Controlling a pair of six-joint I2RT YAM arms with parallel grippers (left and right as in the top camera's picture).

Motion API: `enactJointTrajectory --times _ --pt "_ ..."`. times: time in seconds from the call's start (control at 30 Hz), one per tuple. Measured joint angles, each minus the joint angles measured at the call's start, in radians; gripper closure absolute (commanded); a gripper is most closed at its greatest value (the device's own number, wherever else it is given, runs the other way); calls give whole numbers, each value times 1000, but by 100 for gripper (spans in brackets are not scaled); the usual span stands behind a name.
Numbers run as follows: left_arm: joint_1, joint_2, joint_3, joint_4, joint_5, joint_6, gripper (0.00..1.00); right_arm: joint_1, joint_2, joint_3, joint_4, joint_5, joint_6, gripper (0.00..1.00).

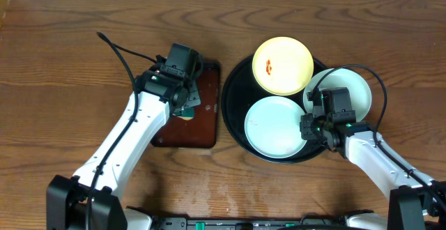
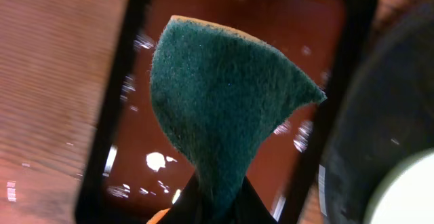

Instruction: Clean dirty plates on tray and stack at the side

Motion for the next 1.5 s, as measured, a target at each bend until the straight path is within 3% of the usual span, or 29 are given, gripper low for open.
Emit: enactJointTrajectory --times 0.17,0.33,0.6,0.73,1.0,1.5 --pt "-2 22 0 13 -13 14 93 0 0 0 1 -1 6 85" --pt "-23 30 0 121 119 72 93 0 0 0 1 -2 8 85" --pt "-201 30 0 175 272 109 93 0 0 -1 2 -1 8 91" --pt "-305 33 0 225 267 116 93 0 0 -3 2 -2 12 98" --pt "-465 139 0 261 174 111 93 0 0 -4 2 -3 12 99" --pt "-481 298 0 358 99 128 93 0 0 -4 2 -4 12 99"
